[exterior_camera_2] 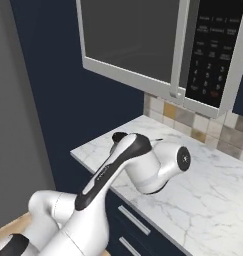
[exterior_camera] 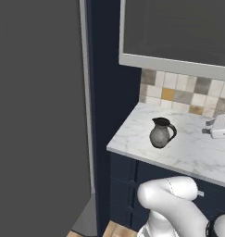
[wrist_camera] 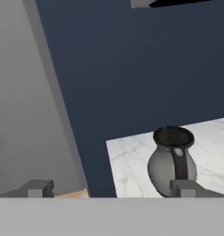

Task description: Move the brussel sprout and kebabs from the second highest shelf to the top shelf to make space. Then, place the pitcher from the counter on the cleared second highest shelf.

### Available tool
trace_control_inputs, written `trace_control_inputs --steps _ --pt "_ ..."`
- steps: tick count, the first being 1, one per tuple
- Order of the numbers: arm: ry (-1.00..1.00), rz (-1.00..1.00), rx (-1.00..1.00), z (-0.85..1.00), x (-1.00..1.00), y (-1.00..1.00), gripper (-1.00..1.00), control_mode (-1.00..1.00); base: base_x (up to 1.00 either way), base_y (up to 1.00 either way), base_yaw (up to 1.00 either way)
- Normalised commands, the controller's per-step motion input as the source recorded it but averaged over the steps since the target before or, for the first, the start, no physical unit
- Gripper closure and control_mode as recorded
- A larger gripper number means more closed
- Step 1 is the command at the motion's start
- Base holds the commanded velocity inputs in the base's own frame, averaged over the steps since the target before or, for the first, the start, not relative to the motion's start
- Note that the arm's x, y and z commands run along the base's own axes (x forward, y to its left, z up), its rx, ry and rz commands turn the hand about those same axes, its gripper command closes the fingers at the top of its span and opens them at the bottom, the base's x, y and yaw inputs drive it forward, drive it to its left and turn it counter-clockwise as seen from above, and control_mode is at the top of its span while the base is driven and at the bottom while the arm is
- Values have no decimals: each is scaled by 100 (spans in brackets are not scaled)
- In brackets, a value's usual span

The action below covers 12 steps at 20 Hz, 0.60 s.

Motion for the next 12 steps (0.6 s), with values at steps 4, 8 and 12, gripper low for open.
trace_control_inputs --steps 4,8,12 --pt "0 0 0 -31 51 1 -100 -100 0 0 0" --pt "0 0 9 -22 45 1 -100 -100 0 0 0" --pt "-1 0 10 -27 39 3 -100 -100 0 0 0"
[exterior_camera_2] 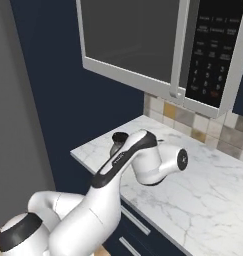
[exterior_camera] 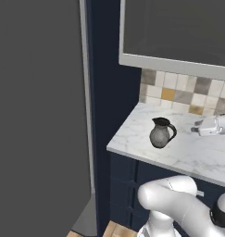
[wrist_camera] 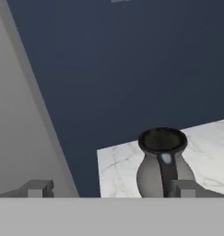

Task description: Move the brussel sprout and kebabs from the second highest shelf to the top shelf to make space. Then, place the pitcher from the counter on the cleared second highest shelf.

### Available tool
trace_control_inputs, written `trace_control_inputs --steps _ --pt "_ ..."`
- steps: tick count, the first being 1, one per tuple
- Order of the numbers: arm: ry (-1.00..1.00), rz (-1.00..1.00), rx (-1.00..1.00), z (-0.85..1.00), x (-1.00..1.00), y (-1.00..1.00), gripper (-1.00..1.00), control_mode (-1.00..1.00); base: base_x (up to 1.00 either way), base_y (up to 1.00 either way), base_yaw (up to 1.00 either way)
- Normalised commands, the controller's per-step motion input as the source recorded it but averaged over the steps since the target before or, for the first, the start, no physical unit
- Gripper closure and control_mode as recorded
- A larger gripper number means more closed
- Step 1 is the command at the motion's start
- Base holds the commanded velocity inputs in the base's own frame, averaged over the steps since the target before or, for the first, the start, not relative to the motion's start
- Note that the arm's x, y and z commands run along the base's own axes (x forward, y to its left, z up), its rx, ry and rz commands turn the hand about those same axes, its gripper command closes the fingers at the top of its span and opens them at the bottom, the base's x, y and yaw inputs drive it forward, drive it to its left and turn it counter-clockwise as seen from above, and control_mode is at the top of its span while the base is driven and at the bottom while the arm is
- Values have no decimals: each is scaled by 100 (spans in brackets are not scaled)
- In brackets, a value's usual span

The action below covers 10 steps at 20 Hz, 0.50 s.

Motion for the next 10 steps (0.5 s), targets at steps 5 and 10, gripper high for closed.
trace_control_inputs --steps 5,10 --pt "-2 0 5 -28 27 5 -100 -100 0 0 0" --pt "-1 0 0 -26 6 15 -100 -100 0 0 0"
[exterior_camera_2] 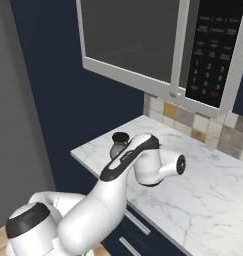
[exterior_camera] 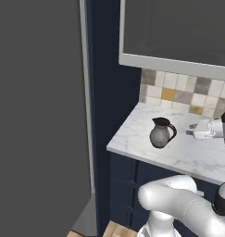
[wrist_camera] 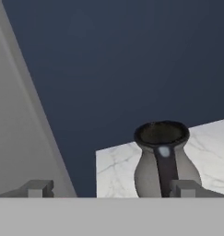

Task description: Move the brussel sprout and kebabs from the second highest shelf to the top shelf to make space. Then, place the pitcher from the counter on the cleared second highest shelf.

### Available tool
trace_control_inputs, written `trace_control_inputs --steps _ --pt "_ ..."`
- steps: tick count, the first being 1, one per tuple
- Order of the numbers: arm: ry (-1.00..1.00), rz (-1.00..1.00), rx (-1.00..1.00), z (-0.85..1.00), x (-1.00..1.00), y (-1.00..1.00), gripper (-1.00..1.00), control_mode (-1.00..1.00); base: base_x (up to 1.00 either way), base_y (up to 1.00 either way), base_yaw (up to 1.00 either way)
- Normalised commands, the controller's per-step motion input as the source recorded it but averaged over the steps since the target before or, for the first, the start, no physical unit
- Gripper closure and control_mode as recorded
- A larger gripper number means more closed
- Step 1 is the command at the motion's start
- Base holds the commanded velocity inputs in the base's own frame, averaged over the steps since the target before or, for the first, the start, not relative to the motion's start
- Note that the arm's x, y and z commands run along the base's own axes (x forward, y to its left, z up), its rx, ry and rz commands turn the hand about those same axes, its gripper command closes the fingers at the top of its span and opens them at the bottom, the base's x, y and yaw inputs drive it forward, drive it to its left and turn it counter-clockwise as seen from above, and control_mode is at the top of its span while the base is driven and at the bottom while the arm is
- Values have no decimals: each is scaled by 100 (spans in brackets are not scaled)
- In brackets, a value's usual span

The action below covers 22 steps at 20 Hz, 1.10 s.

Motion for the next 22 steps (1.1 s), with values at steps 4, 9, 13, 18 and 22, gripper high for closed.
trace_control_inputs --steps 4,9,13,18,22 --pt "0 0 0 -23 8 19 -100 -100 0 0 0" --pt "0 0 0 -16 14 13 -100 -100 0 0 0" --pt "0 0 0 -4 23 1 -100 -100 0 0 0" --pt "0 0 0 0 23 0 -100 -100 0 0 0" --pt "0 0 0 0 24 0 -100 -100 0 0 0"
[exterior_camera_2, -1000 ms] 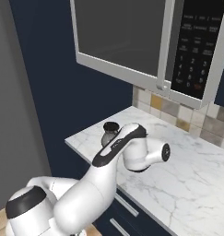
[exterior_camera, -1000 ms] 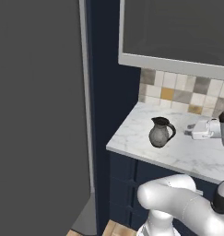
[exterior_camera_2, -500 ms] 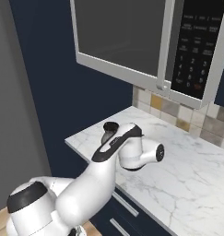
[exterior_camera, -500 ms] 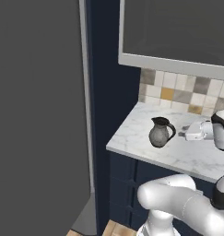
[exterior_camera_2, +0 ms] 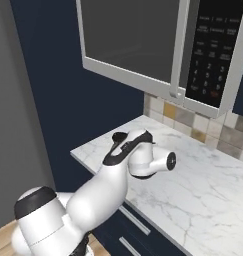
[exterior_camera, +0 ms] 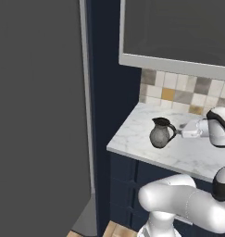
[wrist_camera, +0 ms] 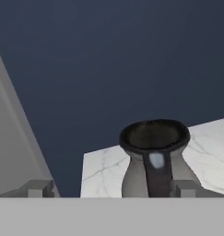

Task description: Move the brussel sprout and kebabs from the second highest shelf to the top shelf to make space. Then, place the pitcher from the counter on the cleared second highest shelf.

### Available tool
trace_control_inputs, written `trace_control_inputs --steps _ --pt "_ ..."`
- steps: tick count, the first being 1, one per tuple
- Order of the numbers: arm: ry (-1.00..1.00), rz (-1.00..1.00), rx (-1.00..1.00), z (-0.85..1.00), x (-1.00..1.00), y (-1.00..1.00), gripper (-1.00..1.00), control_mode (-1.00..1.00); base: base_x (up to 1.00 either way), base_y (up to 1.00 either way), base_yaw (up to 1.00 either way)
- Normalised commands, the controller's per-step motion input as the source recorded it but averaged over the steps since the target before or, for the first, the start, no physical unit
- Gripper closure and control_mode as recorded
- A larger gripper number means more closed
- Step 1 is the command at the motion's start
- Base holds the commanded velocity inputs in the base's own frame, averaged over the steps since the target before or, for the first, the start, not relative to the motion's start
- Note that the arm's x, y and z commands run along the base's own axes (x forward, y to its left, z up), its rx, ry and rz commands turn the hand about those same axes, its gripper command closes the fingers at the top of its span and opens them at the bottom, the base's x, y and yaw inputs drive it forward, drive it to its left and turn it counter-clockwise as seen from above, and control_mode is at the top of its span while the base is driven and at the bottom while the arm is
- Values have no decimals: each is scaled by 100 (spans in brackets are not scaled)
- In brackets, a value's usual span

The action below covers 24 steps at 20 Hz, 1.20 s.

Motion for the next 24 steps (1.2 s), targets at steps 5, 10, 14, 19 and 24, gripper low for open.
trace_control_inputs --steps 5,10,14,19,24 --pt "0 0 0 -5 21 0 -100 -100 0 0 0" --pt "0 1 0 -20 17 0 -100 -100 0 0 0" --pt "0 3 0 -26 14 0 -100 -100 0 0 0" --pt "0 2 0 -21 14 0 -100 -100 0 0 0" --pt "-1 0 0 -12 5 -15 -100 -100 0 0 0"
